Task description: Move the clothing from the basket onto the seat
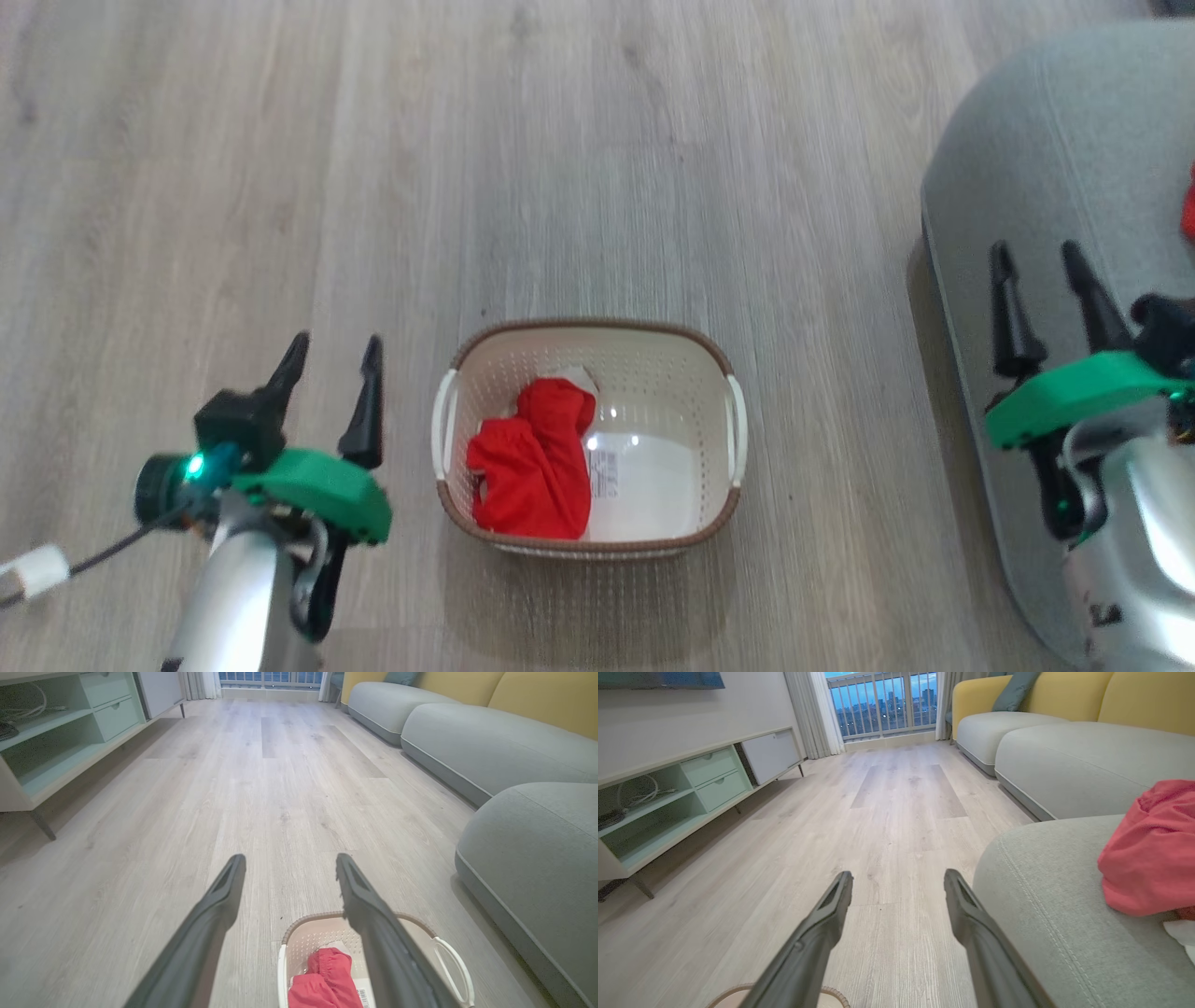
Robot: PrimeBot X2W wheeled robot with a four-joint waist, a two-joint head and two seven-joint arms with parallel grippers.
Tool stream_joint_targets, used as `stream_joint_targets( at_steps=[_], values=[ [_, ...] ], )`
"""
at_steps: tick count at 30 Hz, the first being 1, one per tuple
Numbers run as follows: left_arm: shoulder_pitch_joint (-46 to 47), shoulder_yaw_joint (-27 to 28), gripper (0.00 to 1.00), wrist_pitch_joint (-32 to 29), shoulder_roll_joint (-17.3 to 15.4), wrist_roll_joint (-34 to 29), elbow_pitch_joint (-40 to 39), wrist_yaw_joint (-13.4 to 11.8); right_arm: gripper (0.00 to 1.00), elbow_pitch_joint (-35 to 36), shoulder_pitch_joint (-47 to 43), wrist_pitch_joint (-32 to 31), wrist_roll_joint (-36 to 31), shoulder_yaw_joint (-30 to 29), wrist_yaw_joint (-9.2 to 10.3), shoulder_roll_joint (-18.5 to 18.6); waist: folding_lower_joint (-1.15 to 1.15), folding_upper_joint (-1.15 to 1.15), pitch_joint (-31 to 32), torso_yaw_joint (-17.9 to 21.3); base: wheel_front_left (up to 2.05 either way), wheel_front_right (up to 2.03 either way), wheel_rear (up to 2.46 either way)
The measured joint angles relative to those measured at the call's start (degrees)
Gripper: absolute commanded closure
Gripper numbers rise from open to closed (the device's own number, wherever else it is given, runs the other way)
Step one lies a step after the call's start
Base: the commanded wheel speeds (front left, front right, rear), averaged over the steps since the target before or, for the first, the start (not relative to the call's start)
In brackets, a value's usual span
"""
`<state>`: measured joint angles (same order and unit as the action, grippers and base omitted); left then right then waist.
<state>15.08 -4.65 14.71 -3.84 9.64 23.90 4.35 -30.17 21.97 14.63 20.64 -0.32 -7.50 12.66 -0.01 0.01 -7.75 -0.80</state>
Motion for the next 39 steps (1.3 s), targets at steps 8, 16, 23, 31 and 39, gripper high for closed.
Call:
stream_joint_targets(
  at_steps=[8,16,23,31,39],
  values=[
    [-5.7,5.0,0.00,0.0,0.5,-1.6,-2.8,-0.5,0.00,2.7,-5.2,0.0,-1.5,1.0,0.00,-2.0,0.00,0.00,4.0,-1.1,0.00,0.00,0.00],
    [-9.8,6.6,0.00,0.0,1.0,-2.7,-3.3,-0.5,0.00,3.2,-9.3,0.0,-3.7,1.5,0.00,-3.1,0.00,0.00,6.4,-1.4,0.00,0.00,0.00],
    [-12.6,7.1,0.00,0.0,1.1,-3.3,-4.5,-1.1,0.00,3.4,-11.7,0.0,-4.6,1.1,0.00,-3.9,0.00,0.00,7.6,-1.4,0.00,0.00,0.00],
    [-13.3,6.4,0.00,0.0,1.2,-3.1,-4.5,-1.5,0.00,4.2,-12.0,0.0,-5.4,0.0,0.00,-4.8,0.00,0.00,6.1,-1.2,0.00,0.00,0.00],
    [-11.4,3.5,0.00,0.0,1.2,-1.8,-2.3,-1.1,0.00,6.8,-10.3,0.0,-5.8,-1.4,0.00,-5.3,0.01,0.00,1.7,-0.5,0.00,0.00,0.00]
  ],
)
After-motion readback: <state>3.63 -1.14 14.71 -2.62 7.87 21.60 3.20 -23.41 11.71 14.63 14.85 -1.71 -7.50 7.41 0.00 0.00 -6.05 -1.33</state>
